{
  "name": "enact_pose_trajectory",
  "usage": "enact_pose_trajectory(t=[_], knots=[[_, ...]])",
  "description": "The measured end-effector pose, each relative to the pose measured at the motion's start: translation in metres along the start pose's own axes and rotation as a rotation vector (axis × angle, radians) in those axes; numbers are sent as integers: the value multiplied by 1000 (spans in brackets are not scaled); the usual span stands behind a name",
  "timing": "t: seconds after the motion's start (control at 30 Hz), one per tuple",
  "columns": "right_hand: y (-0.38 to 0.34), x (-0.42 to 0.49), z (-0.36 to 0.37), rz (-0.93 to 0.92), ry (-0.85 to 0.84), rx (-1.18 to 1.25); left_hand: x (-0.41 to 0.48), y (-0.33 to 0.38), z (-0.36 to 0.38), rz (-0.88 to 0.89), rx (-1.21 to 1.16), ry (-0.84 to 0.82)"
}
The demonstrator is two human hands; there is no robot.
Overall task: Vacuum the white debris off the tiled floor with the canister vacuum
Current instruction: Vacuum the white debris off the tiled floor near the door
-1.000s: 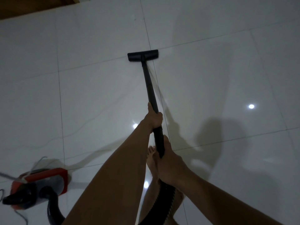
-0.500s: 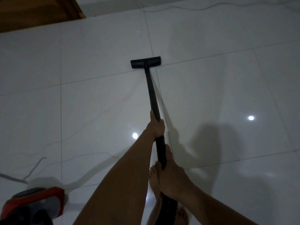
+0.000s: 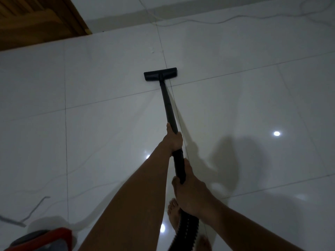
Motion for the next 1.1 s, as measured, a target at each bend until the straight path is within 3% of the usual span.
enact_pose_trajectory(t=[0.57, 1.1], knots=[[-22, 56, -28, 61, 45, -168, 42, 52, -19, 7, -7, 13], [-80, 79, -87, 4, -14, -130, 79, 115, -44, 9, -11, 30]])
Point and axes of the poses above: each hand's wrist, its own x-axis towards the middle knuckle, its own z-axis out of the palm, y = z × x, the point moved 1 cm from there along x, towards the middle knuckle, and after that the axes turned 6 degrees about -y, right-handed, at the moved point
